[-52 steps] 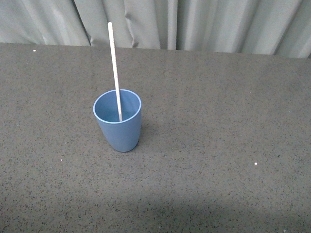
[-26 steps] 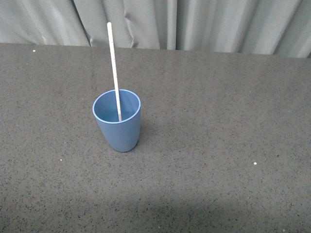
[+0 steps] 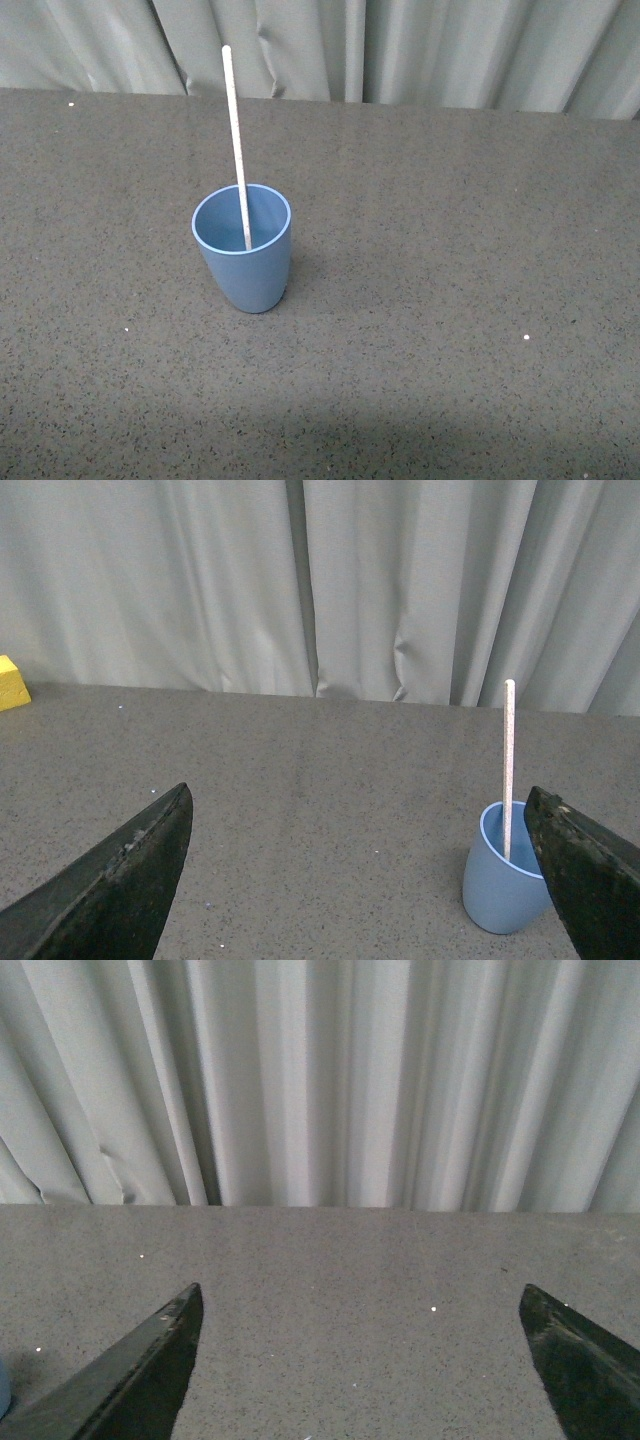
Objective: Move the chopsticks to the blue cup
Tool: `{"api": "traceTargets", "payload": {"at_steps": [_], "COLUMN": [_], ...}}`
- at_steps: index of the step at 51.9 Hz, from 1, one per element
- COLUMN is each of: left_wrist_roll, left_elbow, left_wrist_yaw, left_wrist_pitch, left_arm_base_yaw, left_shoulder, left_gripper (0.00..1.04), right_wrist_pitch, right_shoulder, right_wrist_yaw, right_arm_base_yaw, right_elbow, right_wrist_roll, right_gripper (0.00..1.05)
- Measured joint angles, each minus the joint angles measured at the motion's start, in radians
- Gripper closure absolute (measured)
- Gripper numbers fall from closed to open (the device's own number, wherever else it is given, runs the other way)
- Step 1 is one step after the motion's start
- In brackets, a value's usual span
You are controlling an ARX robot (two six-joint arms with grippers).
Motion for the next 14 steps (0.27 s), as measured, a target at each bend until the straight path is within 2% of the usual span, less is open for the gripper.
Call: {"api": "traceTargets", "payload": {"at_steps": [2,6,14], "left_wrist_roll": [0.0,0.0,0.0], "left_elbow": [0.0,0.0,0.0], "left_wrist_yaw": [0.0,0.0,0.0], "left_wrist_pitch": [0.0,0.0,0.0], "left_arm_base_yaw": [0.0,0.0,0.0], "left_shoulder": [0.0,0.0,0.0], "left_gripper": [0.07,0.07,0.07], "right_wrist_pitch": [0.0,0.0,0.0], "right_shoulder": [0.0,0.0,0.0], "right_wrist_yaw": [0.0,0.0,0.0], "right_arm_base_yaw": [0.0,0.0,0.0], "right_elbow": [0.0,0.0,0.0], "right_wrist_roll": [0.001,0.0,0.0], "right_gripper": [0.07,0.1,0.09]}}
